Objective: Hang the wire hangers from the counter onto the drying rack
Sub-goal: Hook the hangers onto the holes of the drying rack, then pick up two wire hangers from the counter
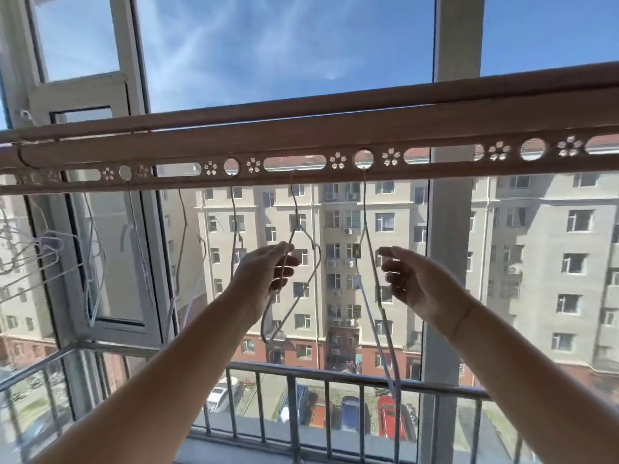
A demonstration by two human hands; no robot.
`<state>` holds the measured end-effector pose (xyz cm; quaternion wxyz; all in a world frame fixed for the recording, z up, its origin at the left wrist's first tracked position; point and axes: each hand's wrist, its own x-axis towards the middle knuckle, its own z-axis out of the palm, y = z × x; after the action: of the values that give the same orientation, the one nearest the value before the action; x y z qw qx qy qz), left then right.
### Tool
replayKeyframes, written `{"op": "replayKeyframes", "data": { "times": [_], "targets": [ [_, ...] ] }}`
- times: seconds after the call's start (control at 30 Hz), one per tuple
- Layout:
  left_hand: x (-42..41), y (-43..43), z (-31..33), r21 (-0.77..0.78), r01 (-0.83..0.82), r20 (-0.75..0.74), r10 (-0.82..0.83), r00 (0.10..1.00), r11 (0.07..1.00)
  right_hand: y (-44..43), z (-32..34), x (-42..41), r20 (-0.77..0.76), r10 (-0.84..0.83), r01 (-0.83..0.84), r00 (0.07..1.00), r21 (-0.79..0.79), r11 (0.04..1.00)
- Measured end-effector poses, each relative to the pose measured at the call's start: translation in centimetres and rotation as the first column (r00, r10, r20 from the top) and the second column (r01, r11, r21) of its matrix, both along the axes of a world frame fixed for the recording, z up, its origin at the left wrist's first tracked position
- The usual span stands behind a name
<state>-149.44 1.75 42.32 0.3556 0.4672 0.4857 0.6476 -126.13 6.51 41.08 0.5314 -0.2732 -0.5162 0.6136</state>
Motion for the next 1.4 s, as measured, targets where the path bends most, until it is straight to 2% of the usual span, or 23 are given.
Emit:
{"op": "replayKeyframes", "data": {
  "times": [0.1,0.23,0.33,0.53,0.67,0.93,1.07,1.23,1.4],
  "targets": [
    [-1.0,0.1,-2.1,-0.027,0.009,0.006,-0.009,1.000,1.000,-0.2,-2.5,0.9,0.049,-0.059,0.061,0.997,-0.028,0.998],
    [-1.8,0.1,-5.8,-0.132,0.054,0.050,-0.048,0.998,0.990,-0.6,-6.7,1.9,0.164,-0.140,0.140,0.976,0.013,0.990],
    [-1.4,-0.1,-9.0,-0.230,0.153,-0.002,-0.157,0.988,0.961,-1.2,-9.5,2.8,0.265,-0.193,0.188,0.945,0.043,0.981],
    [3.0,-1.0,-14.7,-0.331,0.342,-0.185,-0.416,0.890,0.879,-3.2,-13.7,5.8,0.321,-0.305,0.297,0.896,0.075,0.952],
    [6.9,-0.8,-17.7,-0.376,0.456,-0.256,-0.564,0.785,0.806,-4.4,-16.2,9.0,0.386,-0.436,0.417,0.813,0.137,0.898],
    [18.5,-0.8,-20.8,-0.381,0.667,-0.230,-0.764,0.603,0.641,-9.2,-19.6,19.5,0.474,-0.615,0.625,0.630,0.160,0.764],
    [26.3,-1.2,-21.2,-0.366,0.729,-0.205,-0.814,0.544,0.579,-12.0,-20.7,26.4,0.462,-0.669,0.710,0.583,0.110,0.695],
    [37.5,-3.0,-21.9,-0.373,0.805,-0.167,-0.887,0.431,0.461,-16.3,-22.0,36.2,0.497,-0.758,0.837,0.422,0.108,0.537],
    [49.3,-5.8,-22.4,-0.372,0.855,-0.139,-0.933,0.333,0.361,-21.4,-22.9,46.4,0.529,-0.792,0.906,0.305,0.097,0.413]
  ]
}}
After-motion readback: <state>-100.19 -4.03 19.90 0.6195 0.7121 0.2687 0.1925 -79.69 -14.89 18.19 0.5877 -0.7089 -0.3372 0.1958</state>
